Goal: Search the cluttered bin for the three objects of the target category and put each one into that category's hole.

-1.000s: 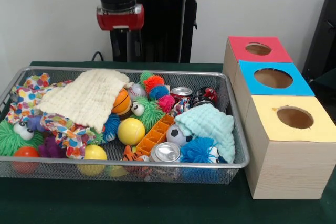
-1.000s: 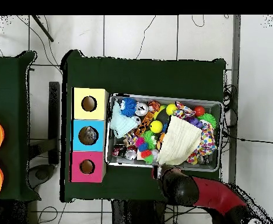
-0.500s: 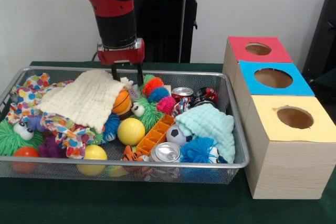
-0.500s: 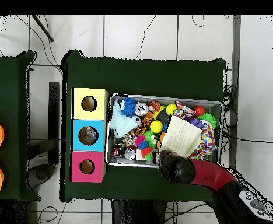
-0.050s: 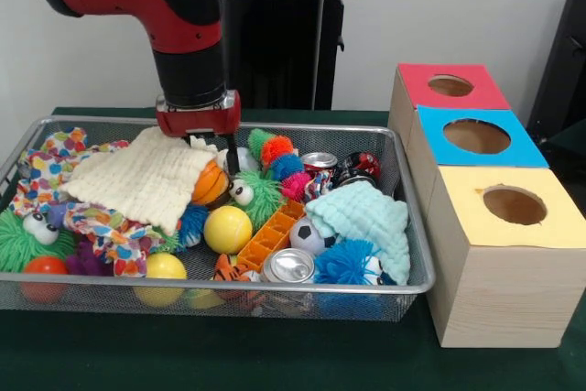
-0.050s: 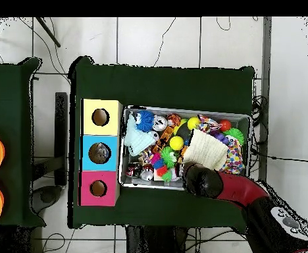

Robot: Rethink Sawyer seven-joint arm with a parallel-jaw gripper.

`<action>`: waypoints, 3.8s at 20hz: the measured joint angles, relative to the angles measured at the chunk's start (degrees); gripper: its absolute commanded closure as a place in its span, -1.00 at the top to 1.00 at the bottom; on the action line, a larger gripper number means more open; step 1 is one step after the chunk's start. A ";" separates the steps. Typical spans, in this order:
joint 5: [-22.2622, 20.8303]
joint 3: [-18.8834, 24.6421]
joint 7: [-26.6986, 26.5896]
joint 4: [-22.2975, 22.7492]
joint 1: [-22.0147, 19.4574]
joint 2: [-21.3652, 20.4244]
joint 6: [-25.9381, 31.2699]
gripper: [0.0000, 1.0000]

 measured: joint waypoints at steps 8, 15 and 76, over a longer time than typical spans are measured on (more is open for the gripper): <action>-0.03 0.01 0.00 -2.88 1.80 0.09 4.46 1.00; -0.04 0.02 0.00 -5.30 3.96 -0.60 8.64 1.00; -0.18 1.74 0.00 -10.17 5.64 -11.01 14.26 1.00</action>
